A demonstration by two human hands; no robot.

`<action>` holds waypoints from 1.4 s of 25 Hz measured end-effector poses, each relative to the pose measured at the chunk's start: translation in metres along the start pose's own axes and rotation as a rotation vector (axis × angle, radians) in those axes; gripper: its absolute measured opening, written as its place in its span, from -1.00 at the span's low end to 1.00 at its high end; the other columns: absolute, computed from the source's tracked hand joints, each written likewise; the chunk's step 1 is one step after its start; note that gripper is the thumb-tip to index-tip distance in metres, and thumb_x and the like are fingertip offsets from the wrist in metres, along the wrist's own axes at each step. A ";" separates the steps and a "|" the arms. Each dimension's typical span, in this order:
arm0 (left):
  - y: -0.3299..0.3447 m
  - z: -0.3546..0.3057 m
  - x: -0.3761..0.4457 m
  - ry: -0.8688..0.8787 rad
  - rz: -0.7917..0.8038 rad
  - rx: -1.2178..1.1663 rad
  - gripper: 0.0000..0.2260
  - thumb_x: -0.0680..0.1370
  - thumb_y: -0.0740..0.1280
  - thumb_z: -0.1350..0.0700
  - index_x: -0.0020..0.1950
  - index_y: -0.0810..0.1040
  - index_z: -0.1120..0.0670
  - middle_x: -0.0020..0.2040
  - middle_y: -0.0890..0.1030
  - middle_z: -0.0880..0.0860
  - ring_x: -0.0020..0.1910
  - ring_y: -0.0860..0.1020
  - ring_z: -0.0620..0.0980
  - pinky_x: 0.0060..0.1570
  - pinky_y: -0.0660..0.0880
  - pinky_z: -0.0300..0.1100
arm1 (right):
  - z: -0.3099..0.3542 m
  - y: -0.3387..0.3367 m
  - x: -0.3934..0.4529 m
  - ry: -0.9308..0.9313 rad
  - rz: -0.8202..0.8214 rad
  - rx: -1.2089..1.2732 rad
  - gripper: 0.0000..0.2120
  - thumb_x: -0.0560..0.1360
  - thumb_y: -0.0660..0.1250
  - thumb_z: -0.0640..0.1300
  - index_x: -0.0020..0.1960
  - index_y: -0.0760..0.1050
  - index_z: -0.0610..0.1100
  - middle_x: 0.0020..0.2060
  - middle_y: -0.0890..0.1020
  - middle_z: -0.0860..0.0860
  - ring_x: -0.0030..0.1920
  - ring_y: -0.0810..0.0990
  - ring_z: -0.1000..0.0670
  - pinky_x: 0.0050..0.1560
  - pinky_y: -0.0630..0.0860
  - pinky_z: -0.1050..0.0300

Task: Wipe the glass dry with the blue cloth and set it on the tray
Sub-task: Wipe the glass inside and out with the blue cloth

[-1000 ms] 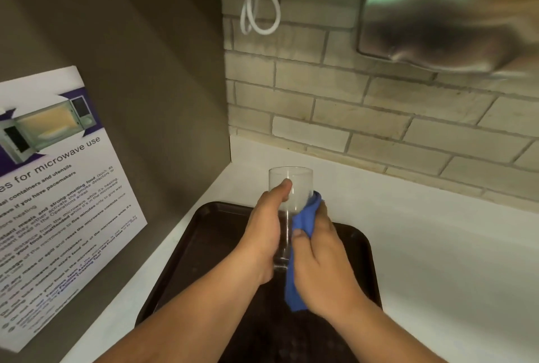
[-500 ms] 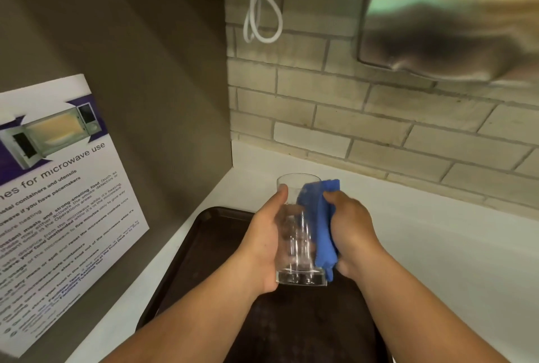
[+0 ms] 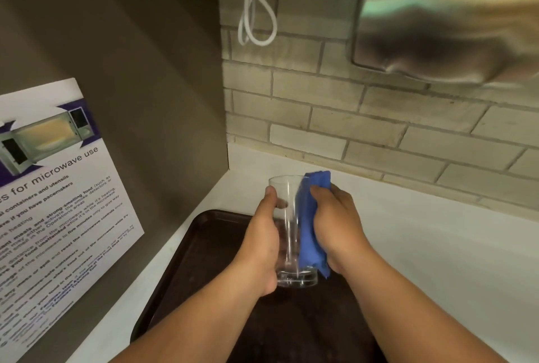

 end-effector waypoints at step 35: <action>-0.012 0.005 0.011 -0.060 0.083 0.056 -0.44 0.61 0.25 -0.32 0.19 0.76 0.11 0.12 0.78 0.21 0.11 0.75 0.16 0.14 0.61 0.03 | -0.040 0.014 -0.042 -0.316 0.043 -0.428 -0.60 0.65 0.14 -0.05 0.47 0.34 -0.06 0.25 0.61 0.02 0.21 0.62 0.02 0.16 0.58 0.20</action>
Point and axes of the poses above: each hand's wrist, its own x-axis towards the middle knuckle, its own y-axis out of the palm, z = x × y, the point moved 1 cm from there along x, towards the middle knuckle
